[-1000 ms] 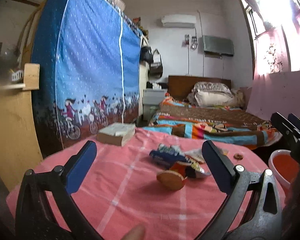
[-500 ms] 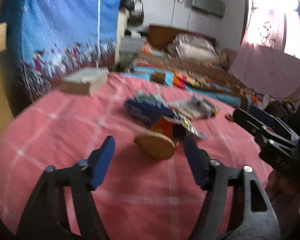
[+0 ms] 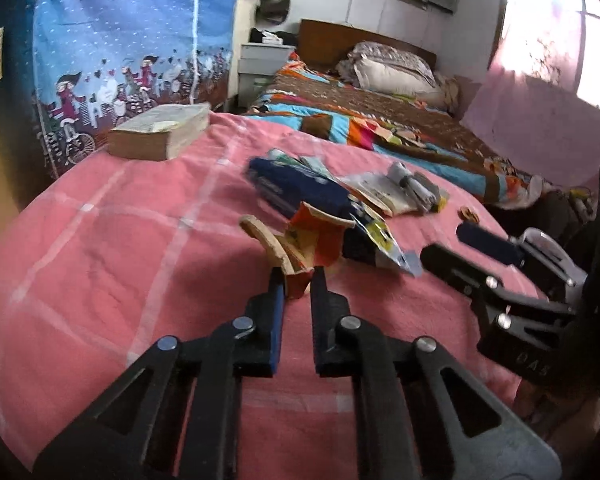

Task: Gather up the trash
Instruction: 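Grasp the wooden stick and wrapper with the left tool while the right grasps the blue packet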

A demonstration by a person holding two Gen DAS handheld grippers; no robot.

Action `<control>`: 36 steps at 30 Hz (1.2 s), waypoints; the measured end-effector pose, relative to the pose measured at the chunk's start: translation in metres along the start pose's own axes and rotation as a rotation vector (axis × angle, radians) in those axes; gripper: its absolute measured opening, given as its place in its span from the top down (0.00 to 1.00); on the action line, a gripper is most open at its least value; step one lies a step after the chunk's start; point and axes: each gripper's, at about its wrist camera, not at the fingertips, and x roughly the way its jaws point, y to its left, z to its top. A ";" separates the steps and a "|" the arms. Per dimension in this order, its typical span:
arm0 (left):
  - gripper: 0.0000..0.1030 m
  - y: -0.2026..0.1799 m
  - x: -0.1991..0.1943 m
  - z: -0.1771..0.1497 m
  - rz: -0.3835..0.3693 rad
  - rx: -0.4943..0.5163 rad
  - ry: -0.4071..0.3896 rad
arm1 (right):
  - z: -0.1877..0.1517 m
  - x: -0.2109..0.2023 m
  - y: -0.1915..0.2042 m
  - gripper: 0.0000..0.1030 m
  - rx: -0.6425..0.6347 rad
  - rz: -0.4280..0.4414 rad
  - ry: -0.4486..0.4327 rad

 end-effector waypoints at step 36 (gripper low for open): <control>0.86 -0.066 -0.060 0.013 -0.066 0.124 -0.328 | -0.006 -0.081 -0.012 0.86 -0.045 -0.154 -0.291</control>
